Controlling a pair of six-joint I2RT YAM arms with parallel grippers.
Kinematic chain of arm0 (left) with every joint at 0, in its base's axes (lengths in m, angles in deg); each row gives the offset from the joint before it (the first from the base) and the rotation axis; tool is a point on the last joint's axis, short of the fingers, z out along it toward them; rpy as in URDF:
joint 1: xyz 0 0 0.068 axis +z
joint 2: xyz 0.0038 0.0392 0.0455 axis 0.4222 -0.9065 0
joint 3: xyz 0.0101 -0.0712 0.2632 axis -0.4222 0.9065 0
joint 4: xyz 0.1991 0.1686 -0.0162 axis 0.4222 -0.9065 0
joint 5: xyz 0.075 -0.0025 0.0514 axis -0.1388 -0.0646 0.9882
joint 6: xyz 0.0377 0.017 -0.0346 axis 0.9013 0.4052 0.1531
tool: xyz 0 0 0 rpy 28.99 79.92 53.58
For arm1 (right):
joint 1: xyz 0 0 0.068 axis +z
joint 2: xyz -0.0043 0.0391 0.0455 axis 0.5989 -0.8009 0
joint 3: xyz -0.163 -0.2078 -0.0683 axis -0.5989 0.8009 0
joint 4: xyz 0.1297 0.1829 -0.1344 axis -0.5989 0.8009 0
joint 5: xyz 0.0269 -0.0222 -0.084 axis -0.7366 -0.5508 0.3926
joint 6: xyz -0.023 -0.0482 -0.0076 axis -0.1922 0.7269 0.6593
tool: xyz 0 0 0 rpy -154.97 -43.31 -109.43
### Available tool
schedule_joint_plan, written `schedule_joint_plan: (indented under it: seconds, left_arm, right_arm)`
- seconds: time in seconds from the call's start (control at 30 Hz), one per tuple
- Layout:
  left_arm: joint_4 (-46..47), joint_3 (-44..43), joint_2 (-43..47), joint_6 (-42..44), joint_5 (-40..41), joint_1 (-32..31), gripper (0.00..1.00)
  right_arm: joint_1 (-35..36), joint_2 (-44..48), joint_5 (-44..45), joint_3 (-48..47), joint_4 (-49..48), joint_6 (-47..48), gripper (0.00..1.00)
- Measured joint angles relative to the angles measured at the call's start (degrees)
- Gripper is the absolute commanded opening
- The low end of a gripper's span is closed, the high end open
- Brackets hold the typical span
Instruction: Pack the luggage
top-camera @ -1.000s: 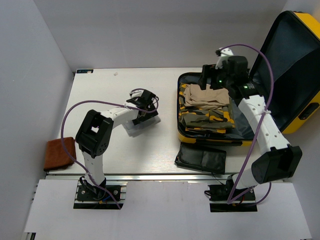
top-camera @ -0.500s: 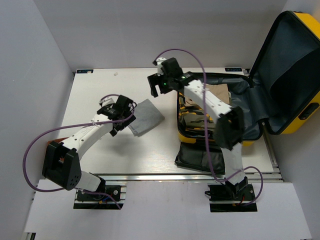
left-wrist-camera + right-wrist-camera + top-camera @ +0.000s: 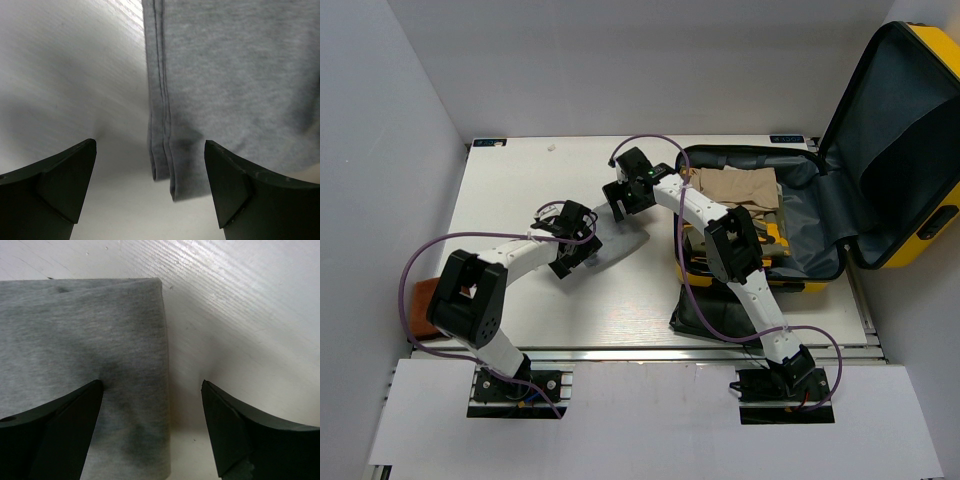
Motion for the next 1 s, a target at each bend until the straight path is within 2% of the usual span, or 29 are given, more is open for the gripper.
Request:
schedule_joint_plan:
  seconds: [0.07,0.1,0.17,0.2,0.27,0.3,0.33,0.37,0.4,0.43,0.47,0.6,0.73,1.0]
  left_arm:
    - [1.3,-0.2,-2.0,0.2,-0.2,0.6,0.98]
    - [1.4,-0.7,-2.7,0.4,-0.2,0.9,0.98]
    - [2.7,-1.4,-3.6,0.6,-0.4,1.5,0.93]
    - [2.9,-1.9,-4.2,0.6,-0.4,1.7,0.90]
    - [4.3,-2.5,-5.2,0.7,-0.4,2.1,0.73]
    - [4.9,-2.9,-5.8,0.9,-0.5,2.4,0.65]
    - [5.9,-3.1,-6.4,1.2,-0.7,2.5,0.44]
    - [7.2,-3.3,-7.0,1.3,-1.3,2.6,0.30]
    - [8.5,-3.5,-8.0,1.9,-1.9,2.8,0.15]
    - [9.8,-3.8,-8.7,2.6,-2.7,3.0,0.03]
    - [10.7,-4.2,-9.2,3.1,-3.4,3.1,0.00]
    - [14.0,-5.9,-10.9,8.5,-6.3,2.6,0.00]
    - [16.6,-5.3,-9.4,12.7,-9.0,1.6,0.00]
    - [24.9,-4.0,9.1,18.8,-12.8,0.1,0.00]
  right_arm:
    - [0.0,-0.8,-0.5,0.3,-0.1,-0.3,0.78]
    - [0.0,-0.9,-0.7,0.8,-0.5,-0.5,0.70]
    - [0.2,-0.9,-1.4,1.0,-0.8,-0.8,0.60]
    - [0.3,-0.9,-1.6,1.1,-1.0,-0.8,0.49]
    - [0.5,-0.8,-2.8,1.6,-1.6,-1.3,0.36]
    - [0.6,-0.8,-3.6,1.8,-1.8,-1.4,0.25]
    - [0.7,-0.7,-4.5,2.1,-2.1,-1.7,0.18]
    - [0.8,-0.4,-5.1,2.4,-2.3,-1.8,0.08]
    - [0.9,0.0,-5.5,2.8,-2.4,-1.6,0.04]
    - [0.9,0.4,-6.0,3.4,-2.3,-1.5,0.01]
    - [0.9,0.9,-6.3,4.0,-2.2,-1.2,0.00]
    - [1.0,4.5,-6.9,7.5,-1.5,-0.4,0.00]
    - [1.2,12.1,-6.9,10.5,-1.5,0.4,0.00]
    - [1.2,30.2,-2.4,11.4,-2.7,1.5,0.00]
